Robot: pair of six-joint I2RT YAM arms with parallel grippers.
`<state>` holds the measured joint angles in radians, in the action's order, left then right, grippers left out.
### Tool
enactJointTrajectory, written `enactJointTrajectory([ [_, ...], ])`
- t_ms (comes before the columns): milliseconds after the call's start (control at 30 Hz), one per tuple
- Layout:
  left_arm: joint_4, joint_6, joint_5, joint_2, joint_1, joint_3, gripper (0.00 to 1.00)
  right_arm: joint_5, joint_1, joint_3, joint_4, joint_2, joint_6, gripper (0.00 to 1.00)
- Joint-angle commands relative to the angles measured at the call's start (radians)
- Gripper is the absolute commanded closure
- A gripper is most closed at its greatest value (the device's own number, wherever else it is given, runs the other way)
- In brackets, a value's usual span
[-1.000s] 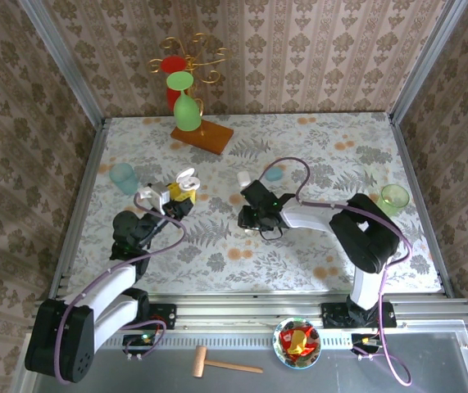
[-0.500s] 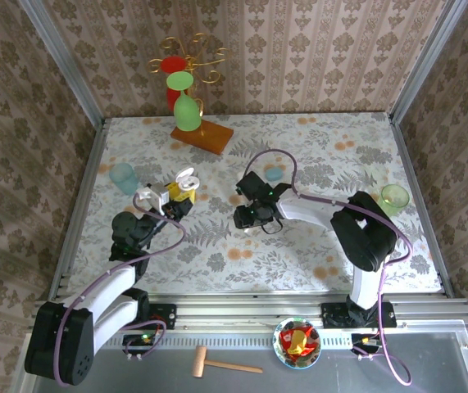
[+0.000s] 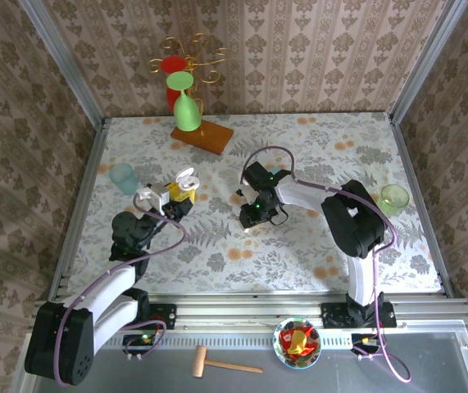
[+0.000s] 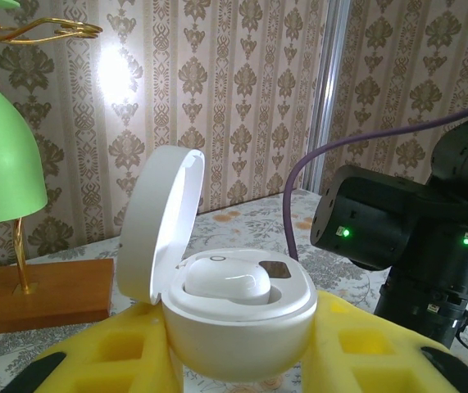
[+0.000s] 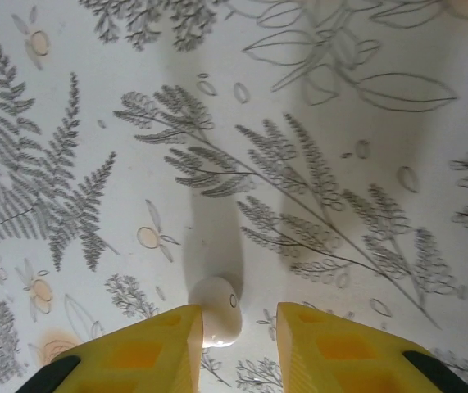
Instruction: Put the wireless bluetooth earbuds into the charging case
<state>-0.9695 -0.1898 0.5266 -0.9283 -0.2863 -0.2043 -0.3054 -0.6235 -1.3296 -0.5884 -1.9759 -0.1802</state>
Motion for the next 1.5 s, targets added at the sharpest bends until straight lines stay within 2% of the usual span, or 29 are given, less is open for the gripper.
enactJointTrajectory([
  [0,-0.008,0.021,0.006,0.006,-0.002,-0.029,0.74,-0.039,-0.001,-0.042,-0.045,-0.033,0.036,0.72],
  [133,-0.008,0.020,0.009,0.002,-0.002,-0.031,0.74,-0.039,0.001,-0.052,-0.047,-0.051,0.034,0.76],
  [433,-0.008,0.020,0.012,0.000,-0.002,-0.033,0.74,-0.060,0.002,-0.048,-0.040,-0.069,0.037,0.78],
  [700,-0.010,0.018,0.013,0.000,-0.004,-0.033,0.74,-0.040,0.000,-0.038,-0.041,-0.034,0.020,0.84],
  [867,0.015,0.053,0.011,-0.016,-0.016,-0.037,0.74,0.102,-0.010,0.013,-0.010,0.101,-0.019,0.84],
  [1033,0.047,0.136,-0.035,-0.080,-0.091,-0.054,0.74,0.347,-0.059,0.032,-0.016,0.262,-0.039,0.84],
  [1133,0.019,0.136,-0.047,-0.136,-0.120,-0.063,0.74,0.437,-0.098,0.031,0.013,0.348,-0.034,0.84],
  [1300,0.006,0.098,-0.045,-0.212,-0.147,-0.081,0.74,0.502,-0.156,0.042,0.147,0.451,0.028,0.85],
  [1467,-0.052,0.072,-0.050,-0.268,-0.163,-0.078,0.74,0.512,-0.204,-0.001,0.221,0.449,0.102,0.85],
])
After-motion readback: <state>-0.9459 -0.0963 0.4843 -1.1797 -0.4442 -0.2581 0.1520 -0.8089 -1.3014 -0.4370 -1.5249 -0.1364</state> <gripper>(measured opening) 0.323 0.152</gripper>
